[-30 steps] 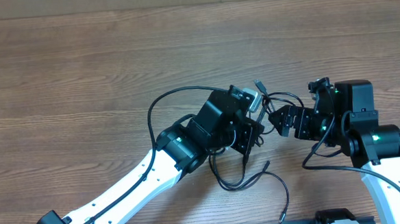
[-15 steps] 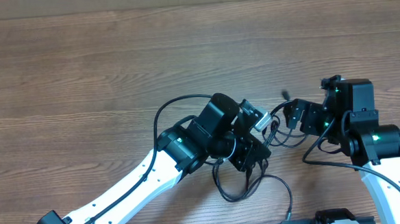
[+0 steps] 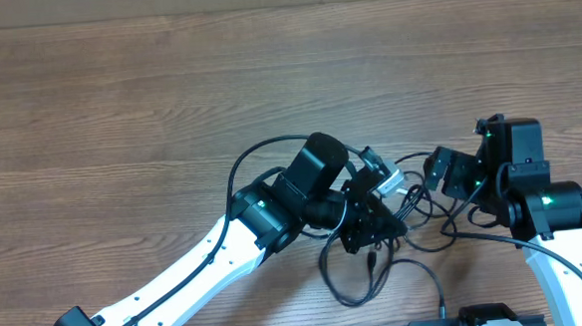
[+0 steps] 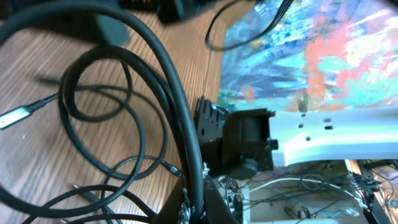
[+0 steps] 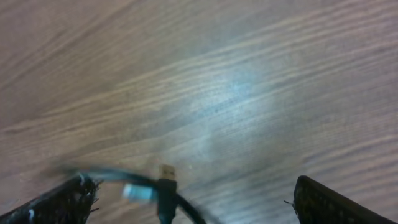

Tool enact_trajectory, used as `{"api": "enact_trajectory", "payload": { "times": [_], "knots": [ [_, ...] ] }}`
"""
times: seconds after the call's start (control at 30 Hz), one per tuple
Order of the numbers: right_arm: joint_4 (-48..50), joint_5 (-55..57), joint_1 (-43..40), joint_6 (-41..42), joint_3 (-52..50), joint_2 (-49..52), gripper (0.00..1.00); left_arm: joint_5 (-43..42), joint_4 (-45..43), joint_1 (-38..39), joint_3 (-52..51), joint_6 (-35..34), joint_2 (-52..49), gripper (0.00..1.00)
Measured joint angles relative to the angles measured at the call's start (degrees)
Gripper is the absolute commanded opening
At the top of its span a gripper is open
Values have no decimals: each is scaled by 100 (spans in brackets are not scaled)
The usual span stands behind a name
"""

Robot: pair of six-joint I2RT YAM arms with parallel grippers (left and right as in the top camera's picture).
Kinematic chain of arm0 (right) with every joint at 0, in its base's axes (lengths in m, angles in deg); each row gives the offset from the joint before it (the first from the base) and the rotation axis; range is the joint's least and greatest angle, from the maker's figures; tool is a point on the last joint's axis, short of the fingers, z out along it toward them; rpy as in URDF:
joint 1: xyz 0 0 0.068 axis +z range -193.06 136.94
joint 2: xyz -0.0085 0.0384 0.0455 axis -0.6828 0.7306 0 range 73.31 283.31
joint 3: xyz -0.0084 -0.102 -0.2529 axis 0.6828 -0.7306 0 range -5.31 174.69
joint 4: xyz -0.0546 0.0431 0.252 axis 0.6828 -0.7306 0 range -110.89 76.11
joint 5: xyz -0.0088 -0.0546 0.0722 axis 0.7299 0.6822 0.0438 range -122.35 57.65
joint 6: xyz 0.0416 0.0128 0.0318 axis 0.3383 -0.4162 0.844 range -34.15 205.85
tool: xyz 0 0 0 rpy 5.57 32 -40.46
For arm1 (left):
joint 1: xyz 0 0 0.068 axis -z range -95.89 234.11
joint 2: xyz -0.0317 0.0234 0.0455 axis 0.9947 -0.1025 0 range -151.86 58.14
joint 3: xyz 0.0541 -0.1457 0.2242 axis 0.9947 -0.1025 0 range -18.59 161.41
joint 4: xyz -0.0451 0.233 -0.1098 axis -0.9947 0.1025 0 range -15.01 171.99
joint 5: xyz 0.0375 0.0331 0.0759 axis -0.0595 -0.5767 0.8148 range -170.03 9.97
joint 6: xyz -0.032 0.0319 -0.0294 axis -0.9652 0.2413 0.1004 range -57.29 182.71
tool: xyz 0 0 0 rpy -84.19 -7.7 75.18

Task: Untangle cables

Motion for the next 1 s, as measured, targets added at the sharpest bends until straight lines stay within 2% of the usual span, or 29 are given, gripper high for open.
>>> {"api": "enact_trajectory", "payload": {
  "times": [0.3,0.57,0.83,1.0],
  "knots": [
    [-247,-76,0,17,0,0,100,15,-205,-109,0,11,0,4],
    [-289,-105,0,46,0,0,100,164,-310,-859,0,0,131,4],
    [-184,-170,0,208,-2,0,100,1659,-308,-1283,0,35,1049,4],
    [4,-437,0,262,0,0,100,2677,-308,-1283,0,448,1451,4]
  ]
}}
